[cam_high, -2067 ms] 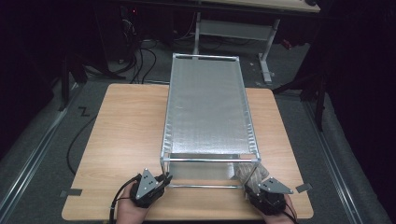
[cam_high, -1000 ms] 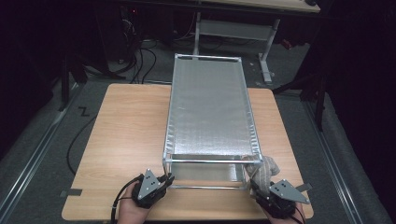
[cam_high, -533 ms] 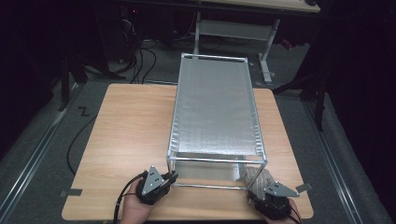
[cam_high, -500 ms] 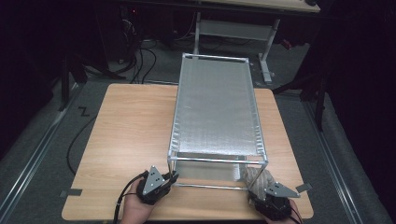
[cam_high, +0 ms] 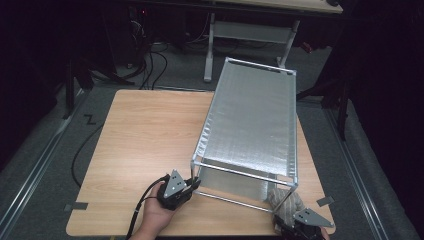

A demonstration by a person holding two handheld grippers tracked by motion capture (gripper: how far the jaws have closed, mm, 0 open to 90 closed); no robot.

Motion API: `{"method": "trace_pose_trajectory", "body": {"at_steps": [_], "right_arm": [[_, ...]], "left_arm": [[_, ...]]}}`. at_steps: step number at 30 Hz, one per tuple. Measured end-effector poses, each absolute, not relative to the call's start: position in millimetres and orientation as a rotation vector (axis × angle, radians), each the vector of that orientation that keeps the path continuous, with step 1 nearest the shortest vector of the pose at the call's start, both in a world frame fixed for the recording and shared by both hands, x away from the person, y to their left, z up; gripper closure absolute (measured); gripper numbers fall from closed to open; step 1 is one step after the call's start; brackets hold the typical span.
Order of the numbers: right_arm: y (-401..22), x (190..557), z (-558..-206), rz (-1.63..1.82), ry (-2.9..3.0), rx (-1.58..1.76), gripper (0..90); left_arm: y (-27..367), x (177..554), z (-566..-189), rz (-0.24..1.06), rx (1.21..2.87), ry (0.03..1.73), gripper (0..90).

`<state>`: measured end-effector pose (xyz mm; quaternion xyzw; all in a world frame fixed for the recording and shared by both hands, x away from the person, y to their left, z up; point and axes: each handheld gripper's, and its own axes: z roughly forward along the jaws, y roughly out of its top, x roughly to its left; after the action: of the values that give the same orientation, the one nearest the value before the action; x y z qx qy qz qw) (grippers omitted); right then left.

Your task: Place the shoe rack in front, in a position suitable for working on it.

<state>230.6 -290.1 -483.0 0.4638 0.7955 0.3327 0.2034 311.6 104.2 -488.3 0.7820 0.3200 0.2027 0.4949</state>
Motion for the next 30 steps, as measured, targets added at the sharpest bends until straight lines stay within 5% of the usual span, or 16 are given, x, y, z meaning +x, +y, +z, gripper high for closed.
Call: {"method": "trace_pose_trajectory", "body": {"at_steps": [5,17,30], "right_arm": [[-288,224,-484,0.932,2.228,1.269,61.1],[-259,235,-484,0.966,2.327,1.142,60.9],[-185,268,-484,1.038,2.523,0.850,60.5]], "left_arm": [[105,321,-490,0.529,1.882,0.823,79.0],[130,311,-491,0.626,1.858,0.913,55.3],[193,269,-491,0.710,1.773,1.084,53.2]]}}
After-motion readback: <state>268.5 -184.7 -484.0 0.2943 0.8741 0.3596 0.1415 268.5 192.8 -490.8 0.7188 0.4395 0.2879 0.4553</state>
